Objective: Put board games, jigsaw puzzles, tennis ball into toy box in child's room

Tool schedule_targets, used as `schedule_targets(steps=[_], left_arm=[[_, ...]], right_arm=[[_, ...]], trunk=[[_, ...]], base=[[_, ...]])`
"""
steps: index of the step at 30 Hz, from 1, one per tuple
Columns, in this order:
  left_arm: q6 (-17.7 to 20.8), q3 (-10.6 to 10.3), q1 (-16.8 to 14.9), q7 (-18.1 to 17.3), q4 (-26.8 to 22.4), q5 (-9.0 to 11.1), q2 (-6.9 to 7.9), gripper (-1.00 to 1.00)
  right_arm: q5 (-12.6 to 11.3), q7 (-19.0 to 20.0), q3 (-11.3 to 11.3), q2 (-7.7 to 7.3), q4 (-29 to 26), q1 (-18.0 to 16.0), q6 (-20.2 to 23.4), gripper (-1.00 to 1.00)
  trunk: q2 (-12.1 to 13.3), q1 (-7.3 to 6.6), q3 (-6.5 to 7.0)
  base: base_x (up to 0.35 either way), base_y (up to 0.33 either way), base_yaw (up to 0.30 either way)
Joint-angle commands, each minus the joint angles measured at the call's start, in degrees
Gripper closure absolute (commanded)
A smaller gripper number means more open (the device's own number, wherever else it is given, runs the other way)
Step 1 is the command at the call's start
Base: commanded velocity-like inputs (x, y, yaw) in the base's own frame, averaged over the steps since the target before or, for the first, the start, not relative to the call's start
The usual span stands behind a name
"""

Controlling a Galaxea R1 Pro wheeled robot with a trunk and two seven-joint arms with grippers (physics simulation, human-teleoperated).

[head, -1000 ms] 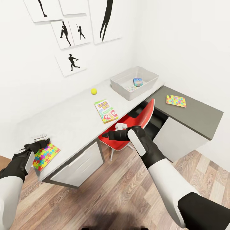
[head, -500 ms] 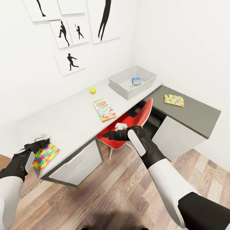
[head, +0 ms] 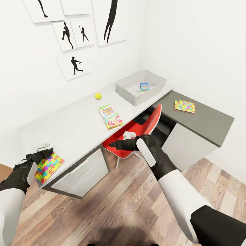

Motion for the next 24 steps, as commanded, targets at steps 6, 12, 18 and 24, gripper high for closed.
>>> schedule_targets(steps=[6, 12, 18, 24], left_arm=[[0.38, 0.26, -0.04, -0.41, -0.1, 0.0, -0.04, -1.0], [0.4, 0.26, -0.03, -0.39, -0.1, 0.0, -0.04, -1.0], [0.39, 0.26, -0.05, -0.4, -0.1, 0.0, -0.04, -1.0], [0.38, 0.26, -0.02, -0.41, -0.1, 0.0, -0.04, -1.0]], right_arm=[[-0.09, -0.12, -0.05, 0.0, -0.03, -0.01, 0.21, -1.0], [-0.09, -0.1, -0.07, 0.0, -0.03, -0.01, 0.21, -1.0], [-0.09, -0.08, -0.05, 0.0, -0.03, -0.01, 0.21, -1.0], [-0.09, -0.09, -0.06, 0.0, -0.03, 0.0, 0.21, -1.0]], trunk=[[-0.09, 0.01, -0.08], [-0.09, 0.01, -0.08], [-0.09, 0.01, -0.08], [-0.09, 0.01, -0.08]], base=[[-0.053, -0.051, 0.0], [-0.028, -0.023, 0.0], [-0.039, -0.035, 0.0], [-0.045, -0.004, 0.0]])
